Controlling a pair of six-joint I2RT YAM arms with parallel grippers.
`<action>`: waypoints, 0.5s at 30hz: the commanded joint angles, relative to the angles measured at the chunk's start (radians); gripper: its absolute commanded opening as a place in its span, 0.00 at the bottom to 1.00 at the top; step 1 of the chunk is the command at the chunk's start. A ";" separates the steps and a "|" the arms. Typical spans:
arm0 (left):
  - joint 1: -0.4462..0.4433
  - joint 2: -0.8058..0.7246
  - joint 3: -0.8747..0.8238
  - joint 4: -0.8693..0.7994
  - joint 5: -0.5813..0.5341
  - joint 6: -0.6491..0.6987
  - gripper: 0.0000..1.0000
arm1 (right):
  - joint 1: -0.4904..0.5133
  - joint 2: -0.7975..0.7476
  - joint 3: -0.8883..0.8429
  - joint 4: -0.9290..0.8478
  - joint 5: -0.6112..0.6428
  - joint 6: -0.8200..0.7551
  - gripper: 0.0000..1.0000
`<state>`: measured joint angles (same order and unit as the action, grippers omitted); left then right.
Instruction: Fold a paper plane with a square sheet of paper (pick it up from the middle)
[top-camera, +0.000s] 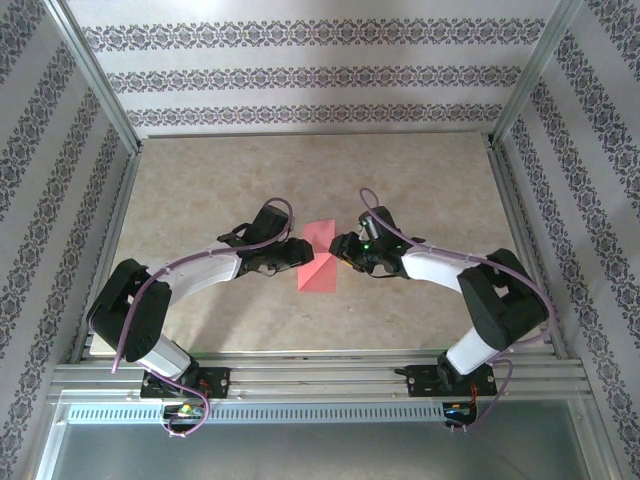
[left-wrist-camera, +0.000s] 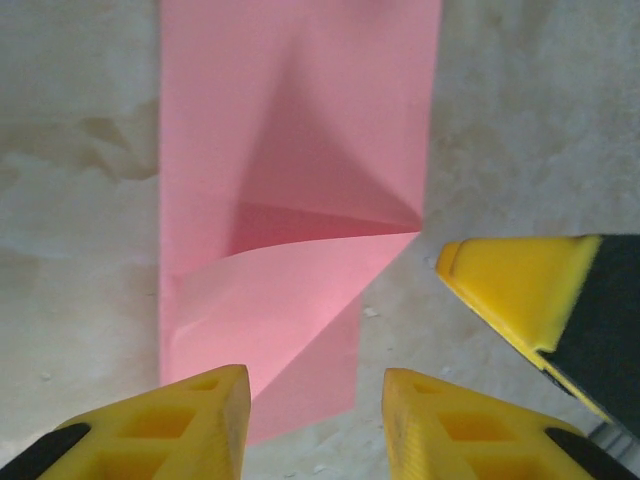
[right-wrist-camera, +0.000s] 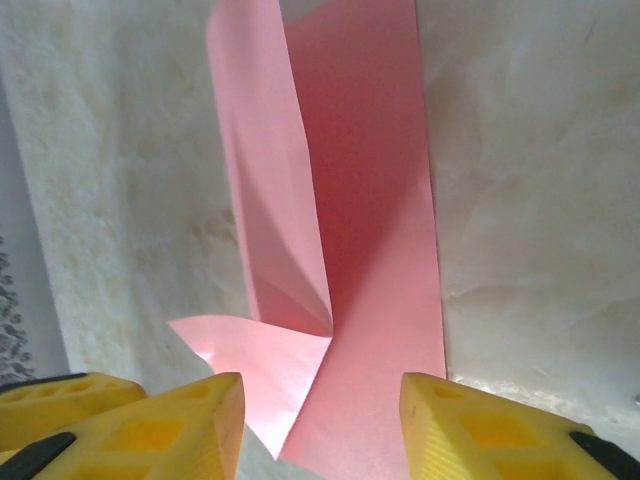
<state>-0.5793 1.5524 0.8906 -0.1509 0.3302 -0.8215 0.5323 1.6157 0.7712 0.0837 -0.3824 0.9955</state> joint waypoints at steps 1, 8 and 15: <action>0.026 -0.019 -0.026 -0.043 -0.043 0.026 0.42 | 0.028 0.056 0.048 0.019 -0.002 -0.023 0.46; 0.079 -0.061 -0.066 -0.047 -0.044 0.024 0.46 | 0.060 0.129 0.069 0.106 -0.049 -0.062 0.41; 0.172 -0.097 -0.134 0.020 0.060 -0.012 0.51 | 0.076 0.187 0.070 0.223 -0.074 -0.073 0.33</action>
<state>-0.4400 1.4834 0.7860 -0.1642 0.3378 -0.8188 0.5983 1.7794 0.8253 0.2283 -0.4305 0.9447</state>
